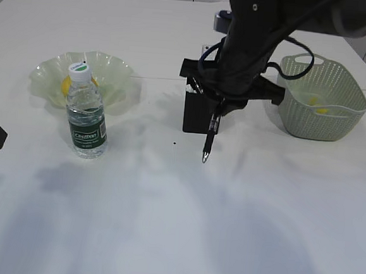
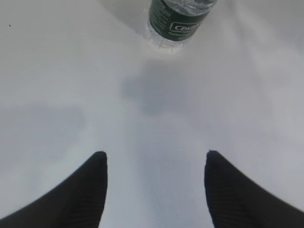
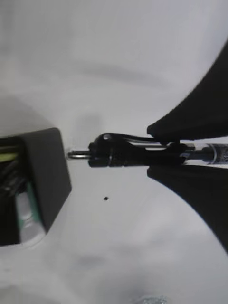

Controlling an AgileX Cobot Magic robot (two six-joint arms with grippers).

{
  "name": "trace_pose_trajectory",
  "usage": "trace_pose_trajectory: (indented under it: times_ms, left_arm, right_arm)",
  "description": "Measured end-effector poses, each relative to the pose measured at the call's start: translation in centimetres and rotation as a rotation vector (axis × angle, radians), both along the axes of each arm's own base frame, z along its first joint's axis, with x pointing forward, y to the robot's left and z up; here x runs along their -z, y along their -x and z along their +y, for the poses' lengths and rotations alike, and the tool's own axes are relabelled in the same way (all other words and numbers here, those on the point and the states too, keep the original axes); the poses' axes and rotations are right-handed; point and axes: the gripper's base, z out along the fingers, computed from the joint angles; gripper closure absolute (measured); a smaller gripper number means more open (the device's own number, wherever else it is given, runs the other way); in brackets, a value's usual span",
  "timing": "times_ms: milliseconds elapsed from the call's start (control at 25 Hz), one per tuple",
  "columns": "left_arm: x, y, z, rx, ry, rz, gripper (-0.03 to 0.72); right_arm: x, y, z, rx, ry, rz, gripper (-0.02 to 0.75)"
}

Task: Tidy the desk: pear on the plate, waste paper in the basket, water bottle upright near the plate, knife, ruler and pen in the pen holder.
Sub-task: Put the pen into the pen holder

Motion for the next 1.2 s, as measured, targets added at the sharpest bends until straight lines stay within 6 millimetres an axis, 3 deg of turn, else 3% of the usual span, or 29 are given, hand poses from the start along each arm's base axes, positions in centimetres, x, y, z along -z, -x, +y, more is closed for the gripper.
trace_pose_trajectory:
  times_ms: [280, 720, 1000, 1200]
  left_arm:
    - [0.0, 0.0, 0.0, 0.0, 0.0, 0.0, 0.231]
    - [0.0, 0.0, 0.0, 0.0, 0.0, 0.0, 0.231]
    - [0.0, 0.0, 0.0, 0.0, 0.0, 0.0, 0.232]
    - [0.0, 0.0, 0.0, 0.0, 0.0, 0.0, 0.232]
  right_arm:
    - [-3.8, -1.1, -1.9, -0.051, 0.045, -0.241, 0.643]
    - [-6.1, -3.1, -2.1, -0.217, 0.177, -0.569, 0.643]
    - [-5.5, -4.4, -1.4, -0.278, 0.213, -0.686, 0.644]
    - [-3.7, -5.4, -0.5, -0.351, 0.214, -0.724, 0.644]
